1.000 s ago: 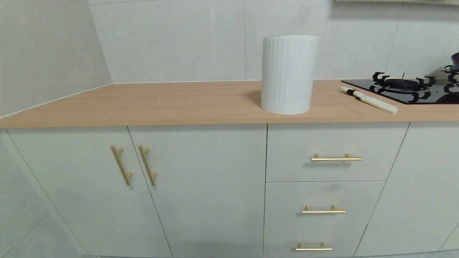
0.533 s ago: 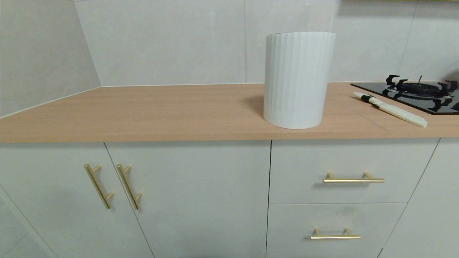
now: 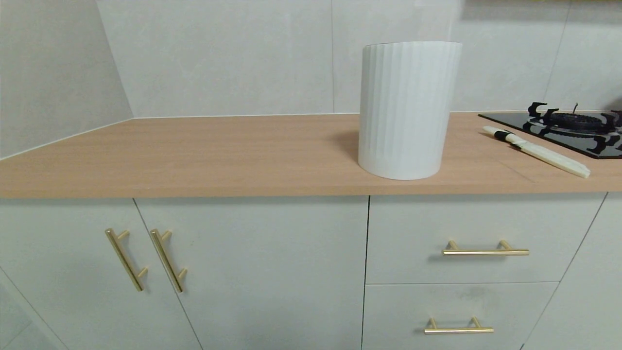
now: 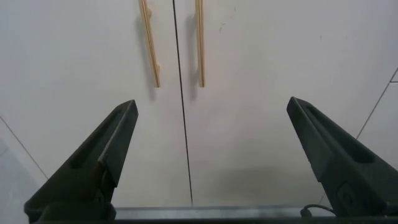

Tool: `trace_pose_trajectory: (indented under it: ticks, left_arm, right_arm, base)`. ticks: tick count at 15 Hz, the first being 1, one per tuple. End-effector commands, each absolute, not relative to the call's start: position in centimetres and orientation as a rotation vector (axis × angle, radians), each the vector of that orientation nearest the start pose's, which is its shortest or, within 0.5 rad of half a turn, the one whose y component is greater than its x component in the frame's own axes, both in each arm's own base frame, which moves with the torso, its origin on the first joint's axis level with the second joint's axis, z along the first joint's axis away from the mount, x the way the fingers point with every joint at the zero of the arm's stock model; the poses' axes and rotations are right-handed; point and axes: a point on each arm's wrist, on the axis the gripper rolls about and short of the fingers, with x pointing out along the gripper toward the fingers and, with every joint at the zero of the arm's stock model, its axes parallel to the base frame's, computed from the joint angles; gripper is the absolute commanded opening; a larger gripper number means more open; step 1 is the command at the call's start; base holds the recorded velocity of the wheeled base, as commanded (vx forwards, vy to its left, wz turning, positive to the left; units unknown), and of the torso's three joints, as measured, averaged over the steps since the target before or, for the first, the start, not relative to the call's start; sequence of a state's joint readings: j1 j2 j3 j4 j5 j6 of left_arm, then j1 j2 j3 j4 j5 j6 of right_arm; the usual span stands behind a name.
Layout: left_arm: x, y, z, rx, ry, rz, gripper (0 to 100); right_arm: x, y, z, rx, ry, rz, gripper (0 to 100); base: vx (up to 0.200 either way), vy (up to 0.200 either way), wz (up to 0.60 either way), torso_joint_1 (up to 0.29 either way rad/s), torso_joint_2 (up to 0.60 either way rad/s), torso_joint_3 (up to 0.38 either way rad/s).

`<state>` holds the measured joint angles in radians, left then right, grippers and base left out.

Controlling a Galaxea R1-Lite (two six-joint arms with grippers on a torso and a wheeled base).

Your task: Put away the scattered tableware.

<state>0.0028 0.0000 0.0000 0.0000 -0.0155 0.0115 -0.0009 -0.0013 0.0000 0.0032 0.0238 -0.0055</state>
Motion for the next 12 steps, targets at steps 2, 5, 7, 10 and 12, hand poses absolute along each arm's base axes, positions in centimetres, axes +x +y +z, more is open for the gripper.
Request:
trace_pose_trajectory:
  ticks: [2,5,7,10,12]
  left_arm:
    - [-2.28,-0.04,7.55,0.011,0.0,-0.012,100]
    - [-2.28,-0.04,7.55,0.009,0.0,-0.012,100]
    - [-2.28,-0.04,7.55,0.009,0.0,-0.012,100]
    - [-2.28,-0.04,7.55,0.006,0.0,-0.012,100]
    - [-2.28,-0.04,7.55,0.006,0.0,-0.012,100]
  right_arm:
    - [-2.28,0.06,7.52,-0.006,0.003,0.025,100]
    - [-2.28,0.06,7.52,-0.006,0.003,0.025,100]
    - [-2.28,0.06,7.52,-0.006,0.003,0.025,100]
    - [-2.28,0.06,7.52,-0.006,0.003,0.025,100]
    - [-2.28,0.06,7.52,-0.005,0.003,0.025,100]
  base:
    - [0.0,-0.2,0.0,0.002,0.0,0.0]
    - [0.0,-0.2,0.0,0.004,0.0,0.001]
    - [0.0,-0.2,0.0,0.0,0.0,0.002]
    - [0.0,0.0,0.0,0.0,0.0,0.0]
    - [0.0,0.0,0.0,0.0,0.0,0.0]
